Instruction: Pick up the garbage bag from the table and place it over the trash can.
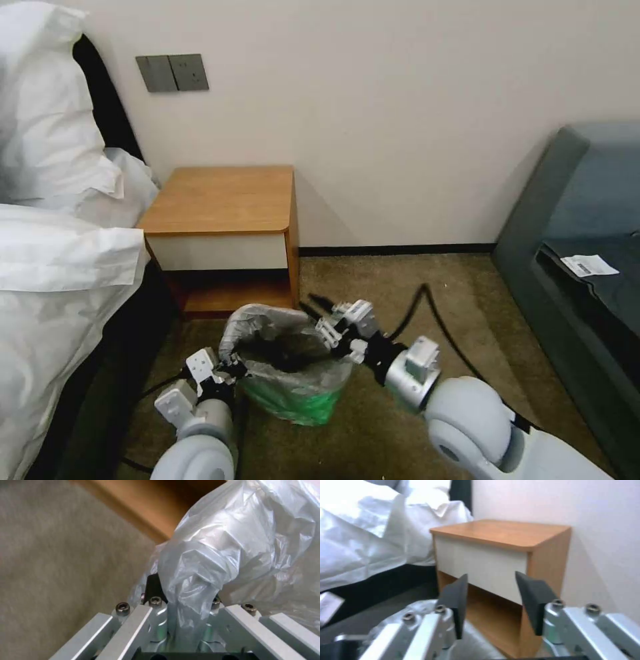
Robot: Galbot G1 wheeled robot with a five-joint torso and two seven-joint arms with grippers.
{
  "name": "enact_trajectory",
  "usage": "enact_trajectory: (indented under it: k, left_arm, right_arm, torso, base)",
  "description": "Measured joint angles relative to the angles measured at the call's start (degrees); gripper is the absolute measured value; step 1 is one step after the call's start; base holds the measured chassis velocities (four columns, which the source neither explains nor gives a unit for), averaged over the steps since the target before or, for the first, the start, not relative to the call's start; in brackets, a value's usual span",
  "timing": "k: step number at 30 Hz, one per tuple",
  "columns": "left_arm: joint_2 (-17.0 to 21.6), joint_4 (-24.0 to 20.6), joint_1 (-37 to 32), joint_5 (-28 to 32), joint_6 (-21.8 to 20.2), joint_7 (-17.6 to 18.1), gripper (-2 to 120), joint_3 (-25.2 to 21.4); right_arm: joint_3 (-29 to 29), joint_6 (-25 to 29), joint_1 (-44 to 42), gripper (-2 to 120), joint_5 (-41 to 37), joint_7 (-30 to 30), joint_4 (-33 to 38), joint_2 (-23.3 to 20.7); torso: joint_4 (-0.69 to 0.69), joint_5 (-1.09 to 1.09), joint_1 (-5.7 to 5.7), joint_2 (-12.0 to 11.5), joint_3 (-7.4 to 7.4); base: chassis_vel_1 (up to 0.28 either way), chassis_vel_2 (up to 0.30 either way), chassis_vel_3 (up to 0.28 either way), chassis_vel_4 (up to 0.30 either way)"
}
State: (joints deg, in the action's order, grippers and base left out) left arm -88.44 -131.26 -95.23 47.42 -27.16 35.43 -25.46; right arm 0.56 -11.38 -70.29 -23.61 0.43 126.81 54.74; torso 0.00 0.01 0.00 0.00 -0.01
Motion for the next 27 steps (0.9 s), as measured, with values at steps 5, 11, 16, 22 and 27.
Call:
enact_trajectory:
  k: [5,11,16,22,27]
  left_arm:
    - [0.33,0.33,-0.61,1.21,-1.53,2.35,7,-0.01]
    - [1.75,2.34,-0.75,1.02,-2.05,3.2,7,0.08]
    - [1.62,3.53,-0.74,0.65,-1.83,3.58,7,0.29]
    - [0.87,4.51,-0.75,0.53,-1.0,3.74,7,0.26]
    - [0.83,4.73,-0.73,0.5,-0.89,3.66,23,0.22]
  right_arm:
    - [2.22,2.23,-2.51,59,2.01,-2.08,-1.57,2.97]
    - [3.03,4.31,-3.78,79,3.6,-3.27,-2.96,6.16]
    - [2.37,5.42,-4.74,98,5.17,-4.42,-3.72,7.05]
    - [1.88,6.48,-5.26,100,5.9,-5.1,-4.7,7.51]
    - [1.22,6.77,-4.23,100,5.8,-5.14,-5.46,6.9]
  torso:
    - [0.0,-0.01,0.0,0.0,0.0]
    - [0.01,-0.01,0.0,0.0,0.0]
    - [0.0,-0.01,0.0,0.0,0.0]
    - [0.0,-0.02,0.0,0.0,0.0]
    - [0.0,-0.01,0.0,0.0,0.01]
  base:
    - [0.0,0.0,0.0,0.0]
    - [0.0,0.0,0.0,0.0]
    - [0.0,0.0,0.0,0.0]
    - [0.0,0.0,0.0,0.0]
    - [0.0,0.0,0.0,0.0]
